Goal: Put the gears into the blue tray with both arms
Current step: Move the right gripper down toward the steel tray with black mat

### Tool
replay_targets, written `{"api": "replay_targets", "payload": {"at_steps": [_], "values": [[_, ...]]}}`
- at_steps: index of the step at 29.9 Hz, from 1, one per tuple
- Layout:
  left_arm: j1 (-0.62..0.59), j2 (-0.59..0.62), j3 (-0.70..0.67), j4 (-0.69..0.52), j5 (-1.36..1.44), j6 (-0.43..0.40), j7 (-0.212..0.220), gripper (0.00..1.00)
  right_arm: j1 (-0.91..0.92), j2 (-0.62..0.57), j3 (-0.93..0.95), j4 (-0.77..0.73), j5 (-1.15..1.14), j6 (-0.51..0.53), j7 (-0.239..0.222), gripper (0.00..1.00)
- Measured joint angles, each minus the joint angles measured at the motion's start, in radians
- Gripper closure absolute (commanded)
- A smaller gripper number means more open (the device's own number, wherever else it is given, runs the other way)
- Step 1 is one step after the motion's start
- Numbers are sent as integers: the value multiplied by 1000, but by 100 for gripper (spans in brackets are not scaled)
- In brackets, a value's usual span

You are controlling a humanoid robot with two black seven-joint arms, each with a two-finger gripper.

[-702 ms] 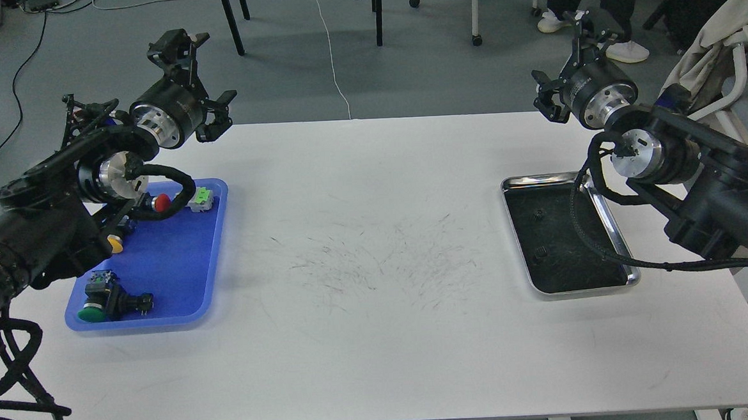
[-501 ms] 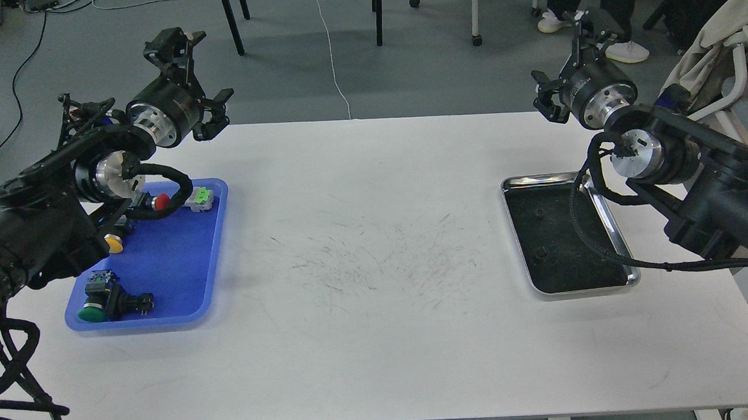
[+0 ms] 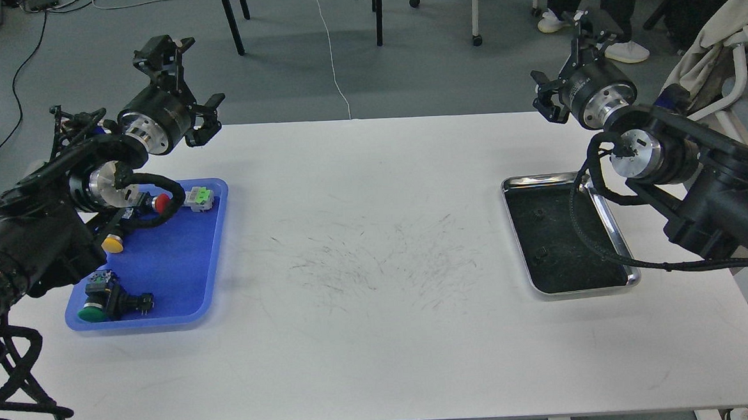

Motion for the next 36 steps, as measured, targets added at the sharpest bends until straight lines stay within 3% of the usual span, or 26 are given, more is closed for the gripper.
{"api": "replay_targets", "payload": {"at_steps": [4, 6, 11, 21, 36], "values": [[1, 1, 2, 2, -1, -70, 17, 1, 0, -1, -4, -1, 0, 2, -1, 1], [3, 2, 10, 6, -1, -108, 48, 1, 0, -1, -5, -1, 0, 4, -1, 1], [3, -1, 5, 39, -8, -131, 77, 1, -2, -9, -13, -2, -1, 18, -2, 1], [1, 3, 5, 52, -8, -144, 78, 1, -9, -4, -25, -12, -14, 113, -7, 1], [29, 12, 1, 58, -12, -144, 62, 1, -9, 0, -35, -30, -15, 117, 2, 1]]}}
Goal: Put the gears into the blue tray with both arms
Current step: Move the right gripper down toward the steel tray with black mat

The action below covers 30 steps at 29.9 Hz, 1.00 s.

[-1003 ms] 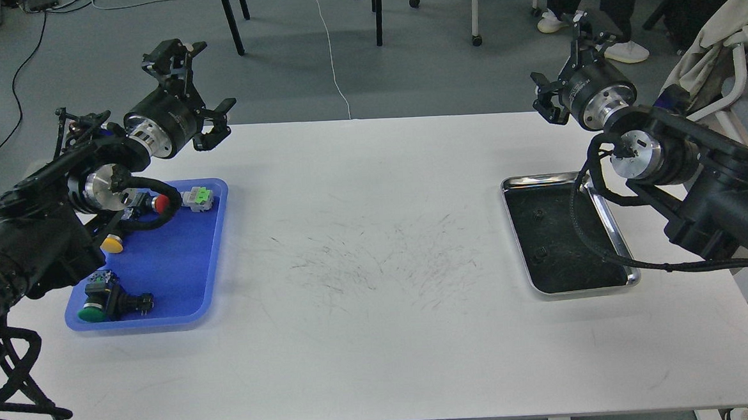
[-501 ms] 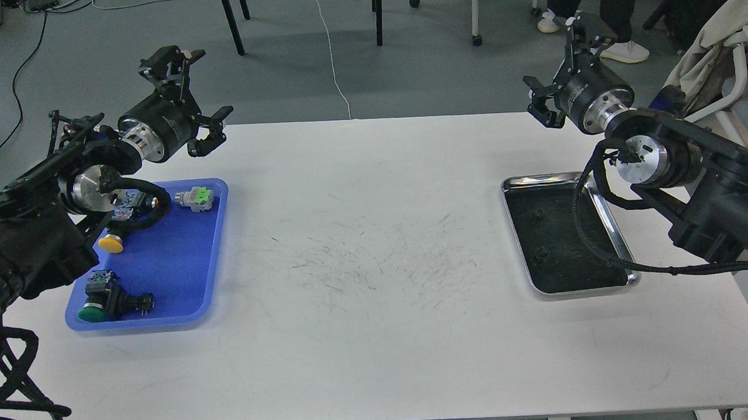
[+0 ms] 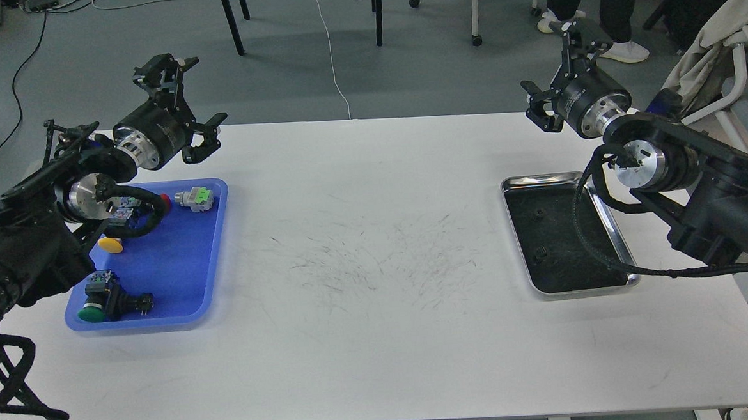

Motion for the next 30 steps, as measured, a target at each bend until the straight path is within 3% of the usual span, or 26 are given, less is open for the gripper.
{"api": "replay_targets", "payload": {"at_steps": [9, 22, 30], "values": [[10, 4, 0, 5, 0, 1, -4, 1, 9, -6, -26, 7, 0, -7, 2, 1], [9, 2, 0, 20, 4, 0, -4, 1, 207, -125, -432, 102, -59, 19, -1, 1], [7, 6, -1, 21, 2, 0, -4, 1, 322, -219, -593, 181, -213, 116, 16, 1]]}}
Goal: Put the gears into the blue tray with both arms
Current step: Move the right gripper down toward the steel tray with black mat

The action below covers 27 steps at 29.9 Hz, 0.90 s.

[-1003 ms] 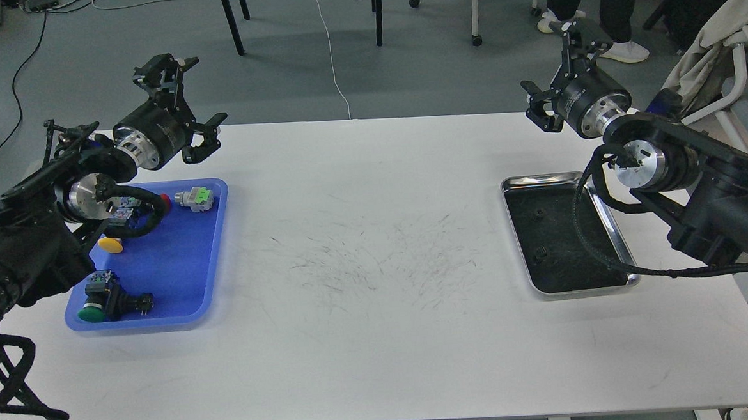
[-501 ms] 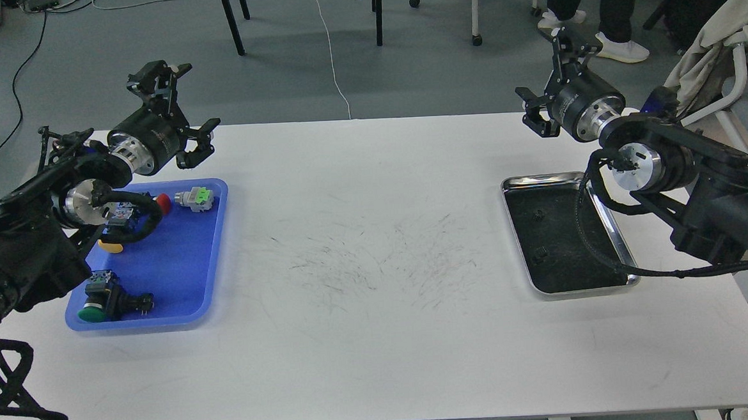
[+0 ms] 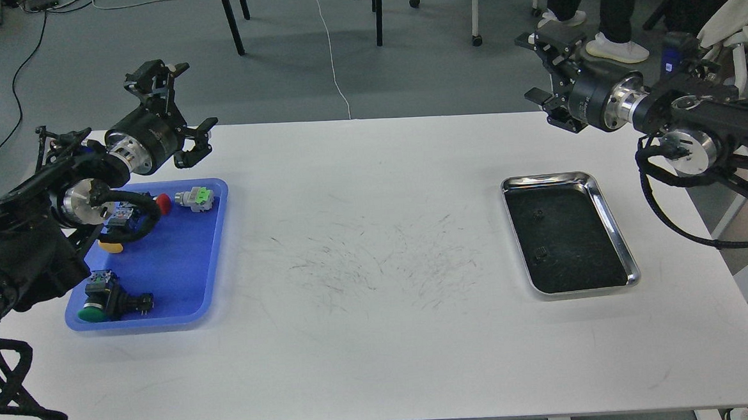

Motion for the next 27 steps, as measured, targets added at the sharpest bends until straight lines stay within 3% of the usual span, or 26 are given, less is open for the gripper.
{"api": "replay_targets", "payload": {"at_steps": [5, 12, 22, 27], "values": [[-2, 1, -1, 0, 0, 0, 0, 1, 44, -44, -38, 3, -98, 25, 2, 1], [-3, 2, 1, 0, 1, 1, 0, 1, 75, -84, -92, 19, -503, 33, 0, 2], [-2, 3, 1, 0, 1, 5, 0, 1, 85, -178, -125, 190, -844, 42, -1, 2], [-3, 2, 1, 0, 3, 10, 0, 1, 89, -201, -125, 274, -1018, 113, 8, 2]]}}
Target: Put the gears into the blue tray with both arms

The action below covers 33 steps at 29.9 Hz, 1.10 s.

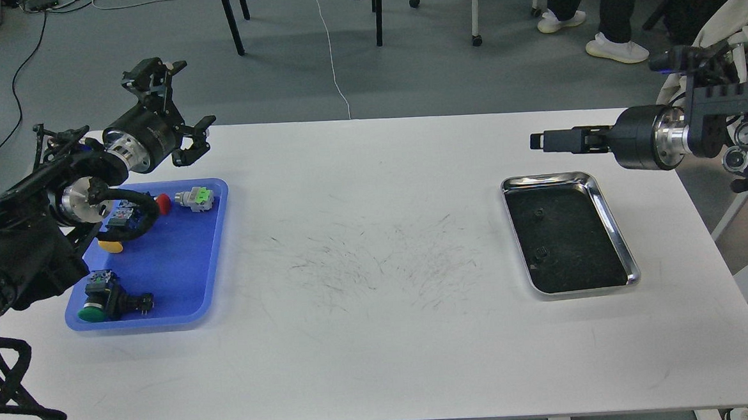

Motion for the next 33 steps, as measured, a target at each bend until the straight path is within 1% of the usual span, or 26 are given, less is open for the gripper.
{"api": "replay_targets", "payload": {"at_steps": [4, 8, 10, 15, 18, 21, 23, 30, 33], "values": [[-2, 0, 0, 0, 0, 1, 0, 1, 2, -5, -2, 27, -114, 36, 32, 2], [-2, 17, 0, 0, 0, -3, 0, 1, -19, -4, -6, 29, -232, 44, 67, 3], [-2, 20, 0, 0, 0, -4, 0, 1, -41, -2, -10, 29, -271, 45, 77, 4], [4, 26, 0, 0, 0, -7, 0, 1, -88, 15, -13, 15, -336, 45, 82, 5], [6, 31, 0, 0, -1, -8, 0, 1, -106, 43, -13, -25, -348, 43, 83, 6], [6, 33, 0, 0, -1, -8, 0, 1, -126, 72, -13, -76, -350, 41, 84, 11], [6, 36, 0, 0, -2, -8, 0, 1, -139, 86, -14, -91, -354, 41, 87, 17], [8, 37, -2, 0, -4, -8, 0, 1, -168, 129, -20, -123, -427, 40, 97, 20], [12, 38, -2, 0, -5, -8, 0, 1, -170, 147, -21, -134, -433, 40, 102, 23]]}}
